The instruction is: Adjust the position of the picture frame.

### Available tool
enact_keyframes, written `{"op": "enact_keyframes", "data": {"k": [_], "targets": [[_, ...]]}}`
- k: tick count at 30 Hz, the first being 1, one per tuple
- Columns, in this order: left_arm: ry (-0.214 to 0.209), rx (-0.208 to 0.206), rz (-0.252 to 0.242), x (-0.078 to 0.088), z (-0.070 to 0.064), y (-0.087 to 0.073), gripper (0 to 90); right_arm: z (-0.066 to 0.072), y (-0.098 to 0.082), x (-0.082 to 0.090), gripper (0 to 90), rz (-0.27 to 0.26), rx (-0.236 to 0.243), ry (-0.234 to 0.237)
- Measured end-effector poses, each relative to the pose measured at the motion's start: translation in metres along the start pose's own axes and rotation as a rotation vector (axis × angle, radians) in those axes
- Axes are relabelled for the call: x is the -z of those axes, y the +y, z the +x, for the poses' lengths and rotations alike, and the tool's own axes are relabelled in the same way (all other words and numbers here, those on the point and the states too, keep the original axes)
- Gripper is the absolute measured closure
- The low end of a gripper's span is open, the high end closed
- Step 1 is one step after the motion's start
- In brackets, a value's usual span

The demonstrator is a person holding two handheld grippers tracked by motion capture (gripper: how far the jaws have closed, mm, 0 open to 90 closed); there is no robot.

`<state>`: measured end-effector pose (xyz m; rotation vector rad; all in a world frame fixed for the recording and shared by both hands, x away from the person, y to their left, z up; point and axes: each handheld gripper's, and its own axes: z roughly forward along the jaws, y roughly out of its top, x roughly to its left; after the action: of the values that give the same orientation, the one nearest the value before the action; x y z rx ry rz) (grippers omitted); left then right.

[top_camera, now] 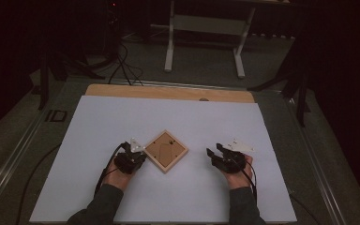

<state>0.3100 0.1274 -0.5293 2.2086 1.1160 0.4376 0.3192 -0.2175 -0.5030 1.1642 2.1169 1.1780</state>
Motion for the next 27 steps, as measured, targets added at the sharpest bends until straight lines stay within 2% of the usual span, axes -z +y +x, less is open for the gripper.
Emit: {"op": "enact_keyframes", "data": {"k": [3, 6, 10, 11, 13, 17, 20, 23, 26, 27], "targets": [[0.002, -0.005, -0.017, -0.002, -0.004, 0.000, 89.7, 0.005, 0.003, -0.007, 59.3, 0.007, 0.021, 0.026], [-0.008, -0.008, -0.018, -0.002, -0.003, 0.000, 89.7, 0.009, 0.006, -0.013, 63.1, 0.017, 0.035, 0.039], [-0.008, -0.011, -0.019, -0.003, -0.003, 0.002, 89.7, 0.017, 0.013, -0.029, 78.5, 0.030, 0.031, 0.061], [-0.008, -0.011, -0.019, -0.003, -0.003, 0.002, 89.7, 0.017, 0.013, -0.029, 78.5, 0.030, 0.031, 0.061], [-0.011, -0.010, -0.024, -0.004, -0.002, 0.002, 89.7, 0.021, 0.015, -0.040, 86.9, 0.043, 0.023, 0.067], [-0.016, -0.003, -0.037, -0.005, -0.004, 0.003, 89.7, 0.023, 0.017, -0.053, 89.4, 0.060, 0.011, 0.066], [-0.028, 0.001, -0.044, -0.005, -0.004, 0.004, 89.7, 0.023, 0.017, -0.063, 89.4, 0.095, 0.022, 0.058], [-0.034, -0.001, -0.046, -0.005, -0.005, 0.004, 89.7, 0.022, 0.017, -0.066, 89.0, 0.112, 0.021, 0.067], [-0.037, 0.000, -0.048, -0.007, -0.006, 0.005, 89.7, 0.026, 0.015, -0.070, 89.5, 0.144, 0.052, 0.094], [-0.039, 0.000, -0.048, -0.007, -0.007, 0.005, 89.7, 0.027, 0.015, -0.070, 89.6, 0.143, 0.057, 0.087]]}}
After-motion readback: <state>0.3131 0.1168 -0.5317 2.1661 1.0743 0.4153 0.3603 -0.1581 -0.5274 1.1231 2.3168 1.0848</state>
